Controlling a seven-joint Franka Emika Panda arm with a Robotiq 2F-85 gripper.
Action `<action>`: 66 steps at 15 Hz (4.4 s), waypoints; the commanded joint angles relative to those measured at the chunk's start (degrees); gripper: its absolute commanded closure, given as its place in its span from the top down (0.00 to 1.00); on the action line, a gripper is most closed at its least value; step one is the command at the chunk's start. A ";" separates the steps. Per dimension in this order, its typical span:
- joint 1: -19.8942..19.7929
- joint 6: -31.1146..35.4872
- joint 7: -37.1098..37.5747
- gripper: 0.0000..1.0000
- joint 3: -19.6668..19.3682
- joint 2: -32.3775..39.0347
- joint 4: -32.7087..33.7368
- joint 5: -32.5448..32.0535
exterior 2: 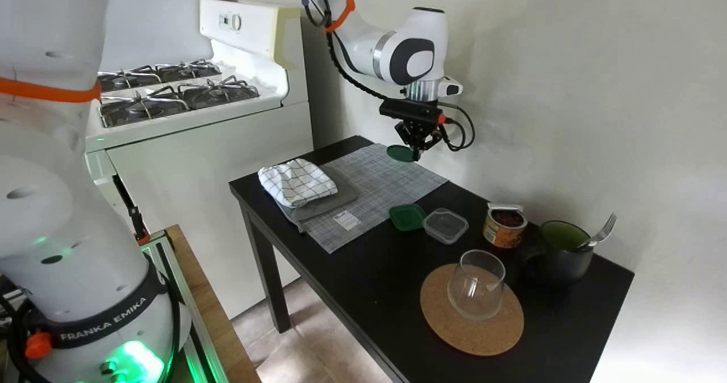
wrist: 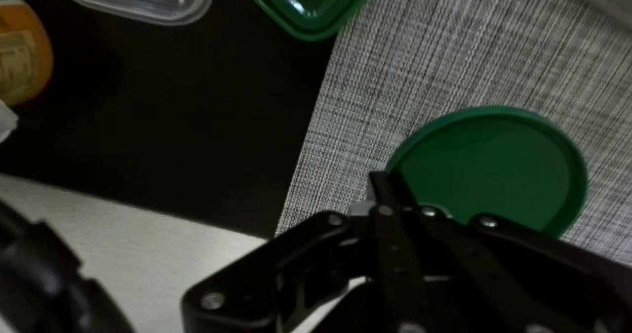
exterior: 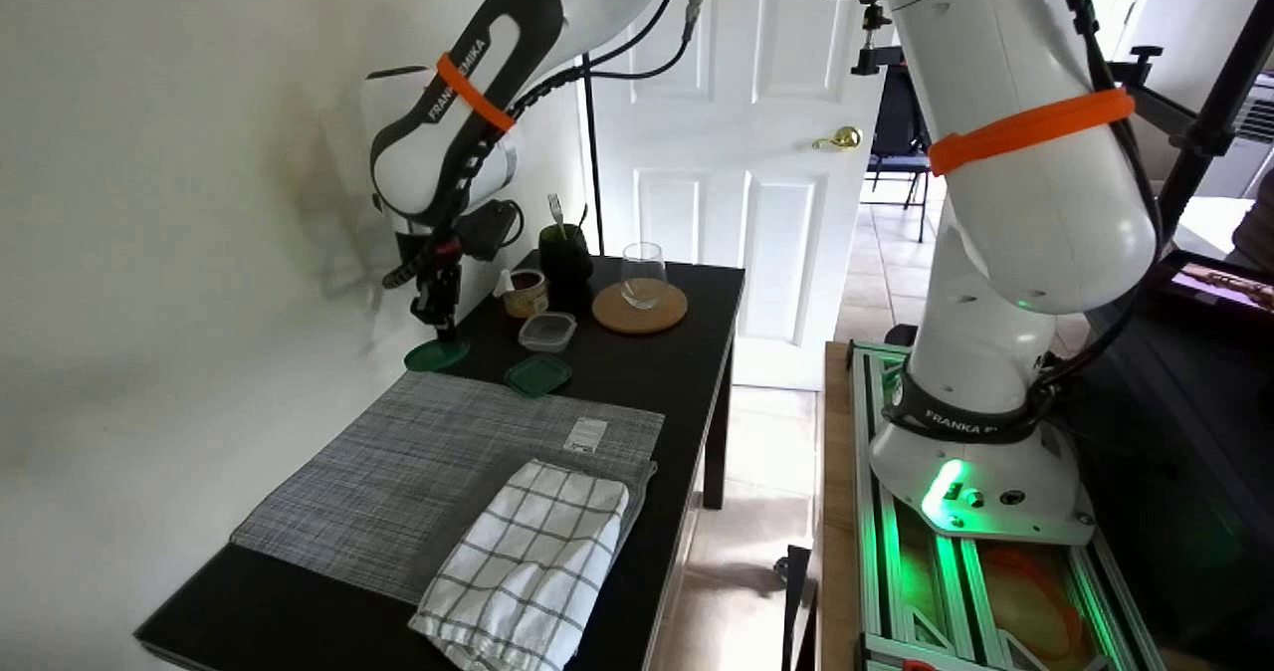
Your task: Lift the green round lid from the table mat and put it on the coffee can
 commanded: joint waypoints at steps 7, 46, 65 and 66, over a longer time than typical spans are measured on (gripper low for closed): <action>0.86 -1.74 16.54 0.00 -7.14 -15.21 -15.79 -12.51; -2.03 5.21 61.63 0.00 -20.30 2.12 -1.79 -4.85; -0.48 1.05 67.58 0.00 -21.57 13.47 11.85 -4.65; -0.59 0.73 67.15 0.00 -21.28 13.35 11.87 -4.52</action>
